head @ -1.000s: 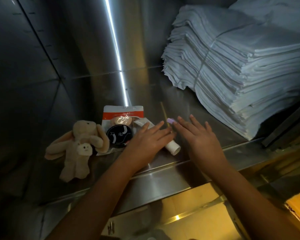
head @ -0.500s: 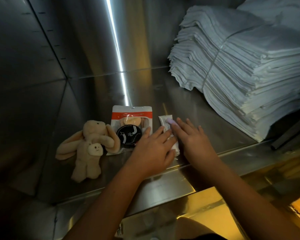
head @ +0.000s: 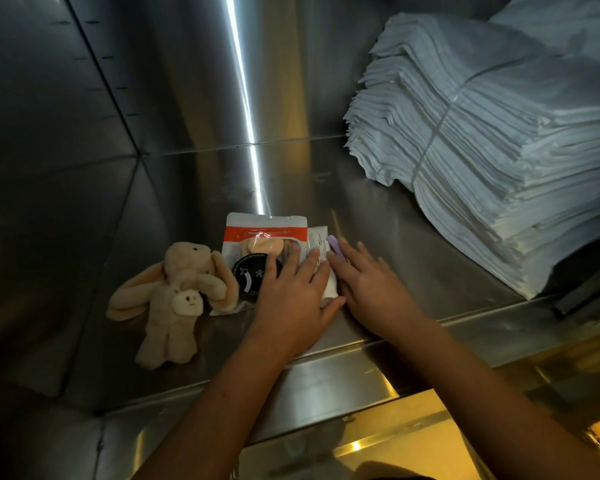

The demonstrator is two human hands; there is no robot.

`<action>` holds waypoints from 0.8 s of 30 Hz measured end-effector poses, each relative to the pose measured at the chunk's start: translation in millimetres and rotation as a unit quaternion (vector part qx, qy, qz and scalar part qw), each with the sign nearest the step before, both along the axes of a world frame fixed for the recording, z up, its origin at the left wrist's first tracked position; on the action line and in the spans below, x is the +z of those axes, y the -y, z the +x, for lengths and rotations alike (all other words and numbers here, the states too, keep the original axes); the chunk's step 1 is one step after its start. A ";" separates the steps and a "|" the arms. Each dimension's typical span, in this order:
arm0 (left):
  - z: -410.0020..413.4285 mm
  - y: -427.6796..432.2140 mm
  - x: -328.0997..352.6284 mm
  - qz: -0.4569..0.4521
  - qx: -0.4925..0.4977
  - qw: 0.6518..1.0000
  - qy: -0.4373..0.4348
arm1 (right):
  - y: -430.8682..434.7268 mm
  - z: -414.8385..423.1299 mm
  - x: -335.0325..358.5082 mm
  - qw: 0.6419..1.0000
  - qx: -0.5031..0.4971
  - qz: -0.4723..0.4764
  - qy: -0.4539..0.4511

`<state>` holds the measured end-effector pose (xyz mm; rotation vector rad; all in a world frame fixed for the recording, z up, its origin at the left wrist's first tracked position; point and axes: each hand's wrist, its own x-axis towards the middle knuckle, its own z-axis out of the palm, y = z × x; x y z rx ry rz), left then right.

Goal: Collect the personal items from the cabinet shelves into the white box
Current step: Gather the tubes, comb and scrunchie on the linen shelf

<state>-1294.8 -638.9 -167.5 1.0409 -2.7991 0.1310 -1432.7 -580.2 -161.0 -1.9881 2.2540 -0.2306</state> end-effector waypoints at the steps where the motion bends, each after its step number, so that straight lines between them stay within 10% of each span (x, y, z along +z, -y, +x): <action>1: -0.3 0.7 -0.6 0.004 0.003 1.000 0.000 | -0.5 -3.2 -0.9 1.000 0.002 -0.002 -0.004; 24: 3.2 3.1 8.7 0.041 0.142 0.989 -0.004 | 34.0 -3.5 -11.3 0.993 0.107 0.032 0.038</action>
